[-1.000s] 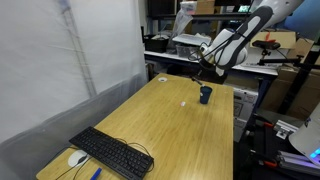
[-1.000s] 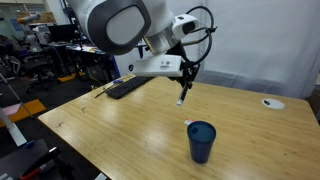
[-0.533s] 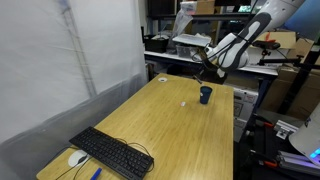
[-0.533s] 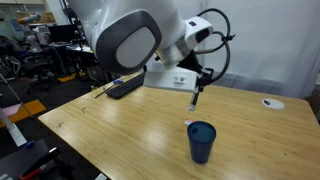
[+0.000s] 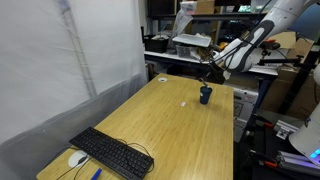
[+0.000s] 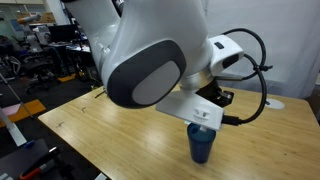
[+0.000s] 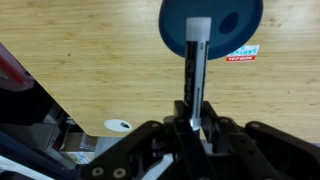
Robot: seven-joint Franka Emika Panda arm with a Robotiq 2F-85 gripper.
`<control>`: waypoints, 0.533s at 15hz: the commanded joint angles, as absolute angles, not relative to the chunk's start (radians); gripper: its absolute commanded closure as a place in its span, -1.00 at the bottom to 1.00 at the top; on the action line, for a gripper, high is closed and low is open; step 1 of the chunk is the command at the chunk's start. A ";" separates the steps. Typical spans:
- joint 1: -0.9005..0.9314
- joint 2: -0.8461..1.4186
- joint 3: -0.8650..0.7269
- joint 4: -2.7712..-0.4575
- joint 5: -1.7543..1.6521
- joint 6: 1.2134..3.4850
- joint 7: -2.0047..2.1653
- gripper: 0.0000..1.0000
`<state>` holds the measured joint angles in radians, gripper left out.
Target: Place the black marker inside the dark blue cup
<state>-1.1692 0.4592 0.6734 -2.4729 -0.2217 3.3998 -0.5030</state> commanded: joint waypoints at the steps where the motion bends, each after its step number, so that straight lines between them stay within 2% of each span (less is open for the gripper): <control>1: -1.238 0.496 0.743 -2.464 -0.267 3.407 -0.502 0.90; 8: -1.298 0.588 0.767 -2.469 -0.330 3.439 -0.530 0.90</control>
<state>-1.2433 0.5320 0.7355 -2.4730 -0.2812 3.4004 -0.5049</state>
